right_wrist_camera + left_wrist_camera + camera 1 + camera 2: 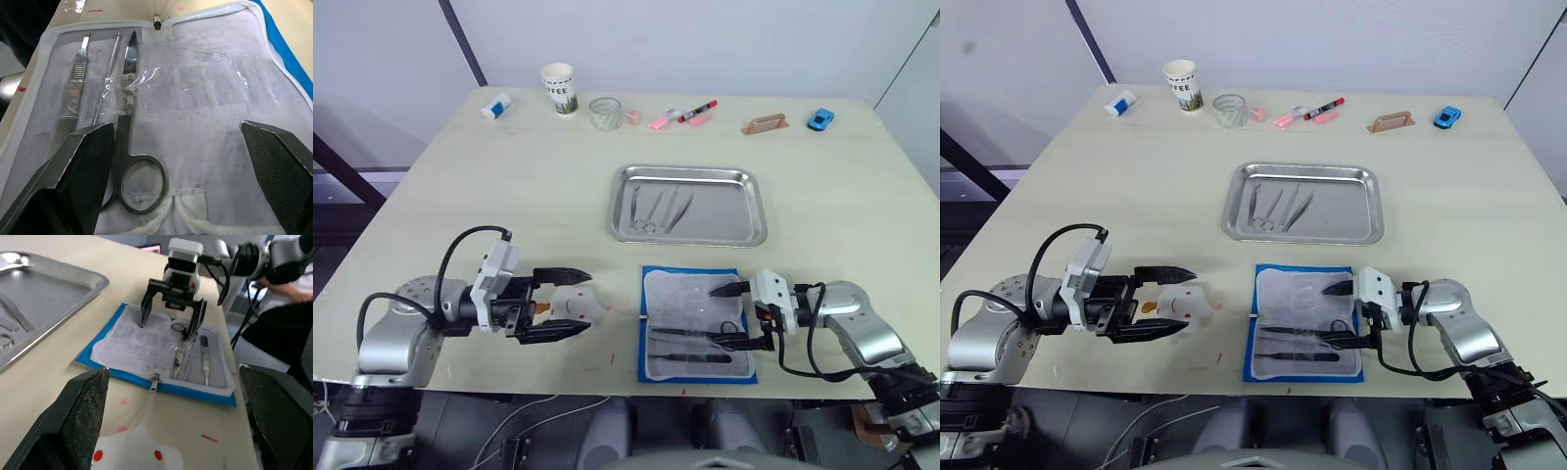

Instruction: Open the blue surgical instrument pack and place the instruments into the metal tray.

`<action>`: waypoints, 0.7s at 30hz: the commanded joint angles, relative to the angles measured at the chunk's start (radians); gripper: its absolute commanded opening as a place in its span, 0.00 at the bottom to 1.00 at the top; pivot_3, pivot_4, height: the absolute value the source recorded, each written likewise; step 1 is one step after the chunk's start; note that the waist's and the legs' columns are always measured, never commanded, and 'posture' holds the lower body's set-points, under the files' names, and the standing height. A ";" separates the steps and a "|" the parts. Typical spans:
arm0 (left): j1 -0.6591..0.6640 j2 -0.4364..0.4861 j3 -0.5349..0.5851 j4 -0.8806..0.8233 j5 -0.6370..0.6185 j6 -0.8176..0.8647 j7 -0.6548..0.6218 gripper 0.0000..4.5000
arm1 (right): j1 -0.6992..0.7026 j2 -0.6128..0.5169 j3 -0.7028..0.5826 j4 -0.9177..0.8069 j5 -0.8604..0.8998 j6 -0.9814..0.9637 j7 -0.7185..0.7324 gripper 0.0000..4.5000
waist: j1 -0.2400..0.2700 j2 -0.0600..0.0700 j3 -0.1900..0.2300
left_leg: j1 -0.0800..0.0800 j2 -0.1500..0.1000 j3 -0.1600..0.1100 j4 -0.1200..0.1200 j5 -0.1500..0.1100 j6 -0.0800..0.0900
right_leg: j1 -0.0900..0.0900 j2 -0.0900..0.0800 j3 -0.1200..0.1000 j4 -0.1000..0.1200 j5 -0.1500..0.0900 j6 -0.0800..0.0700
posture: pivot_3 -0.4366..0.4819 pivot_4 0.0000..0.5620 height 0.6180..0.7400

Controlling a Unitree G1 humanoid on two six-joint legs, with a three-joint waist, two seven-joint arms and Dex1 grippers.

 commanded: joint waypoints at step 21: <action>-0.174 -0.285 -0.363 0.187 0.274 -0.309 0.068 0.99 | 0.029 -0.015 0.028 0.012 -0.041 0.054 -0.008 1.00 | 0.000 0.000 0.000 | -0.001 -0.001 0.000 0.001 0.000 0.000 | 0.000 0.001 0.001 0.000 0.000 0.000 | 0.48 0.27 1.00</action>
